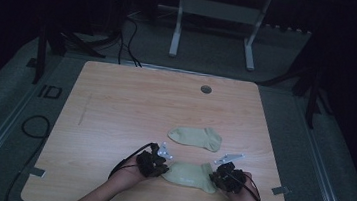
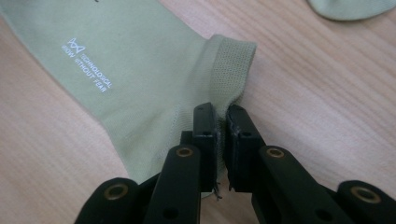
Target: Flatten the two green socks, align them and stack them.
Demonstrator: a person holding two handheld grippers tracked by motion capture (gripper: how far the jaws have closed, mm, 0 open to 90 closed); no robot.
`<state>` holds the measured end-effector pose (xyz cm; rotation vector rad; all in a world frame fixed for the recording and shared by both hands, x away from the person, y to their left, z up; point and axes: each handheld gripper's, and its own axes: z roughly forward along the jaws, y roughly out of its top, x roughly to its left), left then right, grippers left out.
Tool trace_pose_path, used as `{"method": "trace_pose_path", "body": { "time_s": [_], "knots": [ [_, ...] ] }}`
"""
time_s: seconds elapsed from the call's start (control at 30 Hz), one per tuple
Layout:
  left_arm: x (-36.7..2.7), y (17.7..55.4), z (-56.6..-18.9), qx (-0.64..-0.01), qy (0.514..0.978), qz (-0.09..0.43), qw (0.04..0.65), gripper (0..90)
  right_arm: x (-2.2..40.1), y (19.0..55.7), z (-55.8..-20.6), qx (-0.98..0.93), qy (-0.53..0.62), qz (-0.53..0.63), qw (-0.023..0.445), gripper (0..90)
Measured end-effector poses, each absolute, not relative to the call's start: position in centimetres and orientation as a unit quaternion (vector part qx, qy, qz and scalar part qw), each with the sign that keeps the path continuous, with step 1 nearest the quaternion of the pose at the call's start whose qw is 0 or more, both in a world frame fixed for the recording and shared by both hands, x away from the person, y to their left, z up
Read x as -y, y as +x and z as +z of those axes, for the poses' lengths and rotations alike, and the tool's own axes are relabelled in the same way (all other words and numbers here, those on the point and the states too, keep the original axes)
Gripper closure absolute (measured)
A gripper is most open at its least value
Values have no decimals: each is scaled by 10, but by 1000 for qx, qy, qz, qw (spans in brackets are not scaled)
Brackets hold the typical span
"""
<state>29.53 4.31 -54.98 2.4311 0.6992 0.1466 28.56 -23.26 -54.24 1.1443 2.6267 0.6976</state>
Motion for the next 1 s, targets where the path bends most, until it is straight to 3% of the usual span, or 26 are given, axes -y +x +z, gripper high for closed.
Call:
{"method": "trace_pose_path", "body": {
  "time_s": [0.47, 0.7, 1.0],
  "knots": [
    [-54, 309, -508, -277, 895, 87, 339, 878, 237, 299, -504, -869, 392, 274, 126, 839],
    [-51, 333, -492, -288, 892, 103, 334, 878, 237, 329, -473, -857, 396, 291, 152, 838],
    [-48, 363, -489, -301, 891, 124, 317, 878, 234, 368, -471, -850, 412, 290, 153, 838]
  ]
}}
